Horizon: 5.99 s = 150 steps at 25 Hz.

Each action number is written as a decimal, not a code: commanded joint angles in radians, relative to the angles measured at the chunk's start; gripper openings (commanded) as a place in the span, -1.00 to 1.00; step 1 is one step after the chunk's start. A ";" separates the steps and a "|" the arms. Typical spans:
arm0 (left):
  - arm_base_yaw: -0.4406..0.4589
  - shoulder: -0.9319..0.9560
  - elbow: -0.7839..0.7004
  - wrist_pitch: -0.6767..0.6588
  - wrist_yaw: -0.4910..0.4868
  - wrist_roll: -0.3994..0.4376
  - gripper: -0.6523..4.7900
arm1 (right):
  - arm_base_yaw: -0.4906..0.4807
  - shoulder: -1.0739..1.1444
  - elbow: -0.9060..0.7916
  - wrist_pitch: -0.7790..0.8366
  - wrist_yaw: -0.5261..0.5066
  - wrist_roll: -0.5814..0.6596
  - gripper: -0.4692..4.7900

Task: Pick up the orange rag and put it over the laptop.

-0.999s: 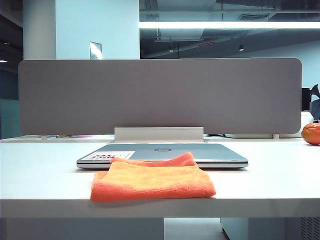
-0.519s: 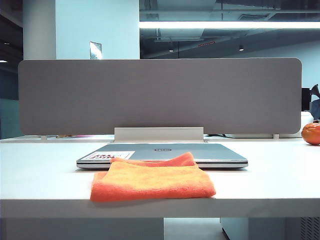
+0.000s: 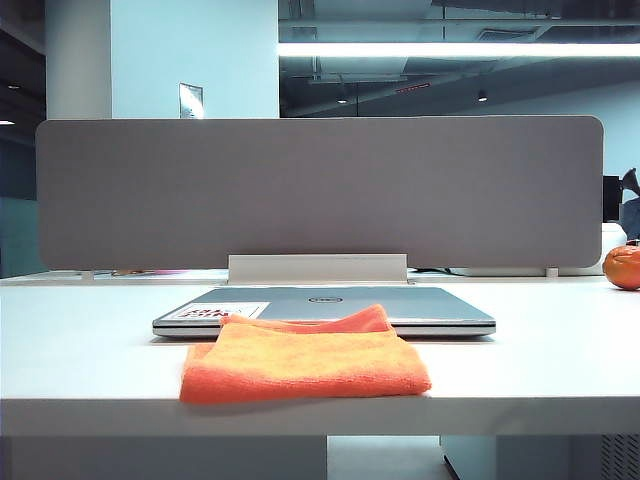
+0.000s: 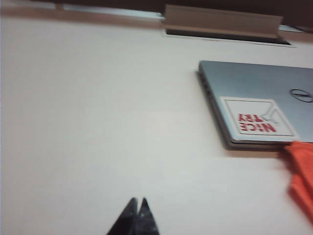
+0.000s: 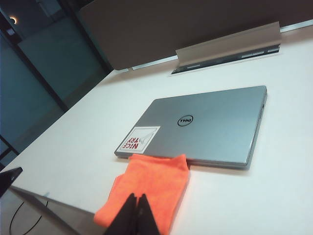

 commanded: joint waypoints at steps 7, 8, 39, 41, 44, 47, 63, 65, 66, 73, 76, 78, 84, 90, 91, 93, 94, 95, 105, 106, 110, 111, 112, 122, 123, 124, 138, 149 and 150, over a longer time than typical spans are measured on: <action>0.001 0.186 0.219 -0.045 0.106 -0.083 -0.78 | 0.000 0.003 0.005 -0.042 -0.004 0.003 -0.84; 0.000 0.222 0.240 -0.044 0.105 -0.085 -0.78 | 0.000 0.003 0.005 -0.044 -0.004 0.003 -0.84; -0.411 1.071 0.673 -0.290 0.232 -0.246 -0.78 | 0.000 0.003 0.005 -0.049 -0.004 0.003 -0.84; -0.473 1.077 0.673 -0.290 0.220 -0.296 -0.78 | 0.000 0.003 0.005 -0.049 -0.004 0.003 -0.84; -0.528 1.083 0.673 -0.290 0.214 -0.355 -0.78 | 0.000 0.003 0.005 -0.049 -0.004 0.003 -0.84; -0.573 1.090 0.672 -0.289 0.209 -0.399 -0.77 | 0.000 0.003 0.005 -0.049 -0.004 0.003 -0.84; -0.591 1.201 0.671 -0.260 0.249 -0.613 0.78 | -0.001 0.003 0.005 -0.049 -0.004 0.002 -0.84; -0.591 1.234 0.671 -0.255 0.262 -0.640 0.78 | -0.001 0.003 0.005 -0.049 -0.003 0.002 -0.84; -0.591 1.249 0.671 -0.248 0.261 -0.656 0.77 | -0.001 0.003 0.005 -0.049 -0.004 0.002 -0.84; -0.591 1.286 0.671 -0.193 0.262 -0.692 0.71 | -0.001 0.003 0.005 -0.049 -0.003 0.002 -0.84; -0.591 1.298 0.671 -0.182 0.262 -0.717 0.70 | -0.001 0.003 0.005 -0.048 -0.003 0.002 -0.84; -0.591 1.327 0.671 -0.164 0.262 -0.733 0.70 | -0.001 0.003 0.005 -0.049 -0.003 -0.002 -0.84; -0.591 1.387 0.671 -0.131 0.262 -0.743 0.69 | -0.001 0.003 0.005 -0.048 -0.003 -0.002 -0.84; -0.591 1.434 0.671 -0.063 0.256 -0.743 0.35 | -0.001 0.003 0.005 -0.048 -0.003 -0.002 -0.84; -0.591 1.446 0.671 -0.051 0.254 -0.743 0.32 | -0.001 0.003 0.005 -0.049 -0.003 -0.002 -0.84; -0.591 1.460 0.671 -0.042 0.254 -0.752 0.32 | -0.001 0.003 0.005 -0.048 -0.003 -0.002 -0.84; -0.591 1.468 0.671 -0.039 0.255 -0.758 0.32 | -0.001 0.003 0.005 -0.048 -0.003 -0.002 -0.84; -0.591 1.476 0.671 -0.035 0.258 -0.758 0.32 | -0.001 0.003 0.005 -0.048 -0.003 -0.002 -0.84; -0.592 1.506 0.671 0.001 0.262 -0.758 -0.24 | -0.001 0.003 0.005 -0.048 -0.003 -0.002 -0.84; -0.592 1.506 0.671 0.007 0.263 -0.758 -0.33 | -0.001 0.003 0.005 -0.048 -0.003 -0.002 -0.84; -0.591 1.506 0.671 0.026 0.288 -0.757 -0.58 | -0.001 0.003 0.005 -0.048 -0.003 -0.002 -0.84; -0.591 1.506 0.671 0.034 0.295 -0.757 -0.68 | -0.001 0.003 0.005 -0.048 -0.003 -0.002 -0.84; -0.591 1.506 0.671 0.051 0.309 -0.757 -0.78 | -0.001 0.003 0.005 -0.048 -0.003 -0.002 -0.84; -0.591 1.495 0.837 0.080 0.451 -0.724 -0.78 | -0.001 0.002 0.005 -0.049 -0.004 -0.002 -0.84; -0.591 1.495 0.904 0.046 0.455 -0.701 -0.78 | -0.001 0.002 0.005 -0.049 -0.003 -0.002 -0.84; -0.590 1.495 0.940 0.027 0.456 -0.689 -0.78 | -0.001 0.002 0.005 -0.049 -0.003 -0.002 -0.84; -0.432 1.604 1.419 -0.129 0.391 -0.491 -0.78 | -0.001 0.003 0.005 -0.049 -0.004 -0.002 -0.84; -0.427 1.942 1.815 -0.274 0.238 -0.330 -0.78 | -0.001 0.003 0.005 -0.049 -0.004 -0.002 -0.84; -0.428 1.970 1.862 -0.276 0.239 -0.327 -0.78 | -0.001 0.003 0.005 -0.049 -0.004 -0.002 -0.84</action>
